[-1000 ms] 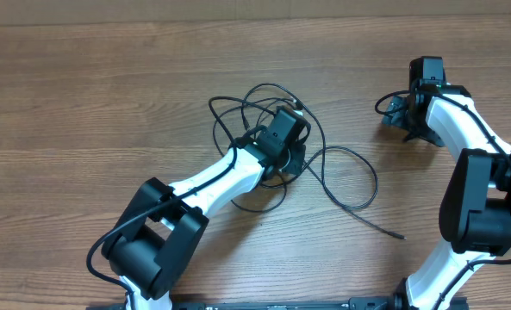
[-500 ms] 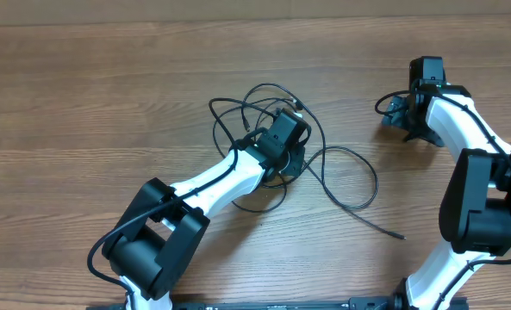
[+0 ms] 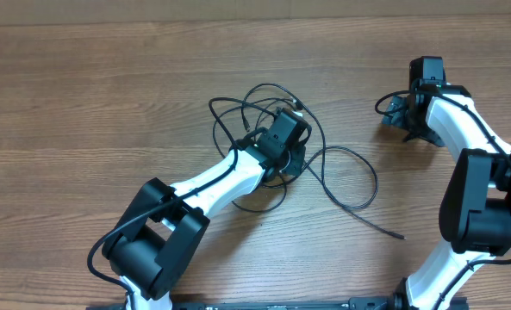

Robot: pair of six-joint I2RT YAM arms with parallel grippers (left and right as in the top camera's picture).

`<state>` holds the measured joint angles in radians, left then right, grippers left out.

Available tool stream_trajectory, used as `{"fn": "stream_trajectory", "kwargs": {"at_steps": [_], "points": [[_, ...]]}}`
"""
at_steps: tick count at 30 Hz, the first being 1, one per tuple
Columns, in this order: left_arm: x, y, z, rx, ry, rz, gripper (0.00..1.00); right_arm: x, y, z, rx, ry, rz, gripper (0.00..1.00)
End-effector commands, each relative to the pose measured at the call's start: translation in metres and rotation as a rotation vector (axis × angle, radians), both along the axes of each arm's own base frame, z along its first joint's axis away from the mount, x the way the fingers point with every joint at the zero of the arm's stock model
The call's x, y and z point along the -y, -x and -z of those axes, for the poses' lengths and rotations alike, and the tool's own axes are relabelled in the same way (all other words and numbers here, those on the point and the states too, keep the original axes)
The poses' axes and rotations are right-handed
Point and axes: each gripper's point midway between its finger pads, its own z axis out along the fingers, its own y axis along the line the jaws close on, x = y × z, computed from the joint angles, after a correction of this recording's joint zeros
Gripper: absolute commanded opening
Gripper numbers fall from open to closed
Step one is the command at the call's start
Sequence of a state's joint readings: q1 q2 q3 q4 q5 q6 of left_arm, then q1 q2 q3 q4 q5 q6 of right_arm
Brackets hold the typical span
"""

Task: Untangle cables
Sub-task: 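Lift the cable with the left gripper and pull it out to the left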

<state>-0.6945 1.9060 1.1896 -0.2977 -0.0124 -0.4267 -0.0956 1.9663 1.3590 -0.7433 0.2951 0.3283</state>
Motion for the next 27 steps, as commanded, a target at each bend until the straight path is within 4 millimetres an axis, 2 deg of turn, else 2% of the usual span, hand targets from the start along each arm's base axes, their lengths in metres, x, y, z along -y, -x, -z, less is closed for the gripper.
{"fn": "stream_trajectory", "kwargs": {"at_steps": [1, 4, 11, 14, 21, 23, 24, 27], "points": [[0.000, 0.000, 0.003, 0.009, -0.014, 0.001, 0.22, 0.000, -0.002, -0.008, 0.023, 0.009, -0.004, 1.00], [0.000, 0.000, 0.007, 0.006, -0.016, 0.001, 0.22, 0.000, -0.002, -0.008, 0.023, 0.009, -0.004, 1.00], [0.001, -0.001, 0.044, -0.029, -0.049, 0.006, 0.24, 0.000, -0.002, -0.008, 0.023, 0.009, -0.004, 1.00], [0.001, 0.000, 0.052, -0.037, -0.056, 0.006, 0.25, 0.000, -0.002, -0.008, 0.023, 0.009, -0.004, 1.00], [0.002, -0.003, 0.050, -0.023, -0.052, 0.016, 0.23, 0.000, -0.002, -0.008, 0.023, 0.009, -0.004, 1.00], [0.004, -0.005, 0.048, -0.010, -0.053, 0.032, 0.15, 0.000, -0.002, -0.008, 0.023, 0.009, -0.004, 1.00], [0.004, -0.006, 0.045, -0.002, -0.054, 0.040, 0.07, 0.000, -0.002, -0.008, 0.023, 0.009, -0.004, 1.00], [0.008, -0.010, 0.031, 0.030, -0.042, 0.058, 0.04, 0.000, -0.002, -0.008, 0.023, 0.009, -0.004, 1.00]]}}
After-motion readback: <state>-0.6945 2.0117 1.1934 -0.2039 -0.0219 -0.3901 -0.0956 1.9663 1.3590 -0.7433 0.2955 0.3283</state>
